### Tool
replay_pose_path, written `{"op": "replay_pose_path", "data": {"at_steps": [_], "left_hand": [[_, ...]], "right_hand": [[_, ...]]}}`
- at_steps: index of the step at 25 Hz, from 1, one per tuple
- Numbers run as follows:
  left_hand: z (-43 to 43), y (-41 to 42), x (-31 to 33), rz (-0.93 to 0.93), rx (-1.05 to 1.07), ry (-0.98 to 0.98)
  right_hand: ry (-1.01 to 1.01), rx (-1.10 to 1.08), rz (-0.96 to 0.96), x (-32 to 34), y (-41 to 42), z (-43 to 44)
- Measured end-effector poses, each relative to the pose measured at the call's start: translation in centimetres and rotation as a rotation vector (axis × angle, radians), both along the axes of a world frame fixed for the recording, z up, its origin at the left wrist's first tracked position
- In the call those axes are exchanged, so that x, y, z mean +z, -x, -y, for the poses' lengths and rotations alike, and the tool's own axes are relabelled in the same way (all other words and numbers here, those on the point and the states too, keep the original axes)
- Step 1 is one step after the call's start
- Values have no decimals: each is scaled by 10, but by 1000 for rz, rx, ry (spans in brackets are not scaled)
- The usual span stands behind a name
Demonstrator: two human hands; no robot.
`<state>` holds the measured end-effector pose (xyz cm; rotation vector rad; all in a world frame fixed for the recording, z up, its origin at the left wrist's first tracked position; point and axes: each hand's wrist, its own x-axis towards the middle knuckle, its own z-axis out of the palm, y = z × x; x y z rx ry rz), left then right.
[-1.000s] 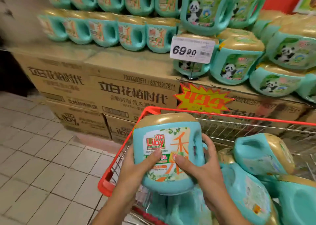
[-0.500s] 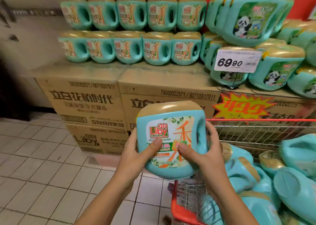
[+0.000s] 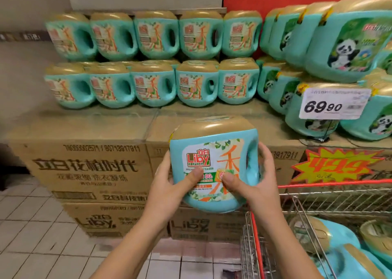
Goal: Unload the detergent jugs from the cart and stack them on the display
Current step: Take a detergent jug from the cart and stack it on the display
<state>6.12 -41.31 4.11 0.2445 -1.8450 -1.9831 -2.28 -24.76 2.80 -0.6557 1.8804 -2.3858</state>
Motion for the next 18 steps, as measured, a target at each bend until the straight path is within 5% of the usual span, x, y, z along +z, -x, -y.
{"op": "replay_pose_path", "data": {"at_steps": [18], "left_hand": [[87, 192, 3, -80, -343, 123]], "right_hand": [[-141, -417, -111, -2, 133, 53]]}}
